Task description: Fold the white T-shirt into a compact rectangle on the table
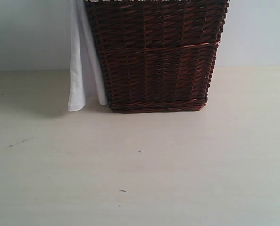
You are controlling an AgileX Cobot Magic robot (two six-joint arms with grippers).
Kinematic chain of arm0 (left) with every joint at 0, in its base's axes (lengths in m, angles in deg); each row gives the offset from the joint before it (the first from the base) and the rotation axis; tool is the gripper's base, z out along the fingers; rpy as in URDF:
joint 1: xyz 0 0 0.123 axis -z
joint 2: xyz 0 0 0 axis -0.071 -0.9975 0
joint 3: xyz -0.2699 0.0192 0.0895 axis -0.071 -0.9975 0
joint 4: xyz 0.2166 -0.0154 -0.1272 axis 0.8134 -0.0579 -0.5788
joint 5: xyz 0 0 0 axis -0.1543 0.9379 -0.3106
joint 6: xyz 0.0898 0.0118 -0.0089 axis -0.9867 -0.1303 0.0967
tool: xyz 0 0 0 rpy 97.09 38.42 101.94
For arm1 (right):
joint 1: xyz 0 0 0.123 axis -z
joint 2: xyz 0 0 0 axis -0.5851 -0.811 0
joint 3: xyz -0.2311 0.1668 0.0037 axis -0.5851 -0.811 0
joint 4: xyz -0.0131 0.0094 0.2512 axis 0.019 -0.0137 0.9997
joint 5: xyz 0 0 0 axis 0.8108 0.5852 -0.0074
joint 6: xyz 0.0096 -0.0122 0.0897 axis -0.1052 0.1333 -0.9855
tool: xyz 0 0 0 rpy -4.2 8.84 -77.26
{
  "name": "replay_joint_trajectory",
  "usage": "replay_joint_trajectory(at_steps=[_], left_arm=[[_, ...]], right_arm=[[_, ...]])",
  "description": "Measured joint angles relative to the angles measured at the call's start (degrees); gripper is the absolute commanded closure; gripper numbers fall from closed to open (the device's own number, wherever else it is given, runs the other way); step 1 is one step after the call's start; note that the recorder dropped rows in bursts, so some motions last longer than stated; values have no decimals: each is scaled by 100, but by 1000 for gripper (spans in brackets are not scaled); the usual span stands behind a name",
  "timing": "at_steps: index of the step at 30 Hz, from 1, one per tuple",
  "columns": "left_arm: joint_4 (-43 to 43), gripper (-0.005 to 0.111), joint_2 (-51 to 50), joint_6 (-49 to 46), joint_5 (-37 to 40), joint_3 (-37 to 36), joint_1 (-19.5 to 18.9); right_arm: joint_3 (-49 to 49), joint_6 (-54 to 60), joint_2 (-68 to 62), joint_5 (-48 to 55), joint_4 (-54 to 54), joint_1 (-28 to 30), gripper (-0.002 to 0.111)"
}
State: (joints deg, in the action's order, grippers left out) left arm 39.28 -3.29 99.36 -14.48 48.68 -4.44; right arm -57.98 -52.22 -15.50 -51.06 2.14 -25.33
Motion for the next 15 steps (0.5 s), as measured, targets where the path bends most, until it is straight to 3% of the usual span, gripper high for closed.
replay_joint_trajectory(at_steps=[2, 9, 12, 15], left_arm=[[48, 107, -817, 36, 82, 719, 0], [-13, 107, -3117, 59, 509, 2086, 0], [-37, 107, -3848, 29, 905, 2413, 0], [-37, 107, -4921, -100, 1990, 2892, 0]], right_arm=[[566, -24, -786, 308, -22, 0, 103], [1838, -506, -3021, 1068, -349, 0, 90], [2248, -1232, -3676, 1418, -1093, 0, 89], [2830, -2543, -4601, 1958, -2428, 0, 89]])
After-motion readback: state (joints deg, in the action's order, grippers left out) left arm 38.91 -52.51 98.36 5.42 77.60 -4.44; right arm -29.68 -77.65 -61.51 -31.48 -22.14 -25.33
